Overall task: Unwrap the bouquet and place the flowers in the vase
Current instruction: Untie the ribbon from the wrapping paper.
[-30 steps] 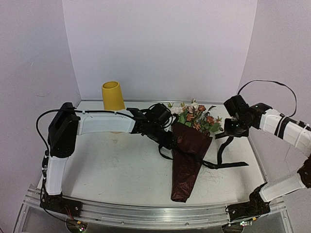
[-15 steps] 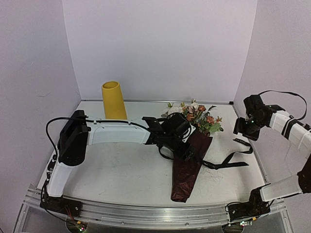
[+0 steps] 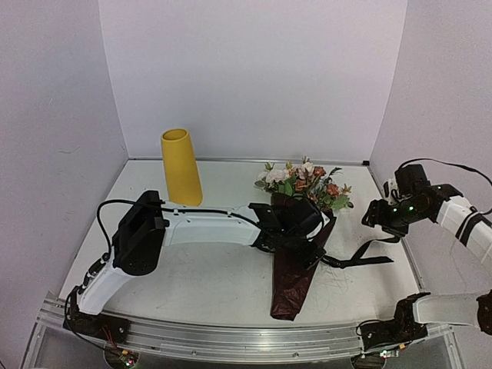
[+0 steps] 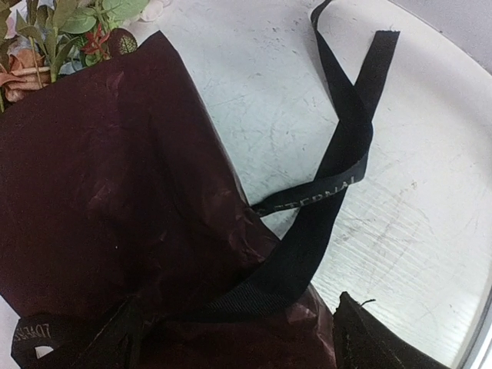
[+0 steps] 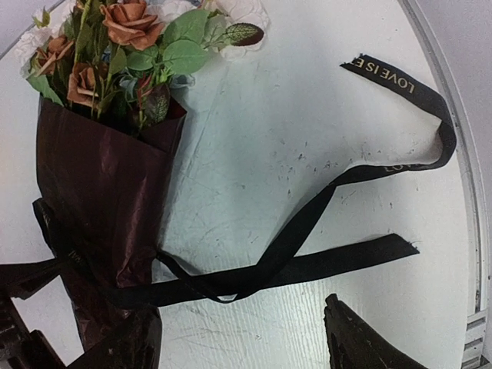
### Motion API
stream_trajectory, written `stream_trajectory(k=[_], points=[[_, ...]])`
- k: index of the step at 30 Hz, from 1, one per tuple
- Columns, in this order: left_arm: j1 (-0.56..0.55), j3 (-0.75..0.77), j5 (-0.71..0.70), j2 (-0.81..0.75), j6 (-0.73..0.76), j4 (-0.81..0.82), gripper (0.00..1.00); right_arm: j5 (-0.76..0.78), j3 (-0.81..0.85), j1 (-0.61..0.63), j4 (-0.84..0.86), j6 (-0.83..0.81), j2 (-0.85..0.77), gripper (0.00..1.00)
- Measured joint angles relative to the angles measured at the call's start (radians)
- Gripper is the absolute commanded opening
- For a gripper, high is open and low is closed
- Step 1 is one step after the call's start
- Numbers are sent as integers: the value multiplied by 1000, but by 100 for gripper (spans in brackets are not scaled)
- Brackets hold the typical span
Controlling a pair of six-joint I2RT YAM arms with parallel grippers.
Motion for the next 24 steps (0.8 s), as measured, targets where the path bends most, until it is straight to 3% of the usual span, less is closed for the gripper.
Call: stream_trajectory(k=[2,4,9,11,24], points=[[1,18,-11,18,-6,0,79,-13,0,0,3,-8,-11,73],[2,36,-17,35,-16,-1,65,-26,0,0,6,-15,-23,73],[7,54,-21,50,-60,-6,14,-42,0,0,7,-32,-29,73],[7,56,-18,50,-74,-5,0,-46,0,0,7,-36,-29,73],[7,-13,-33,-43,-161,-8,0,-70,0,0,13,-55,-21,72]])
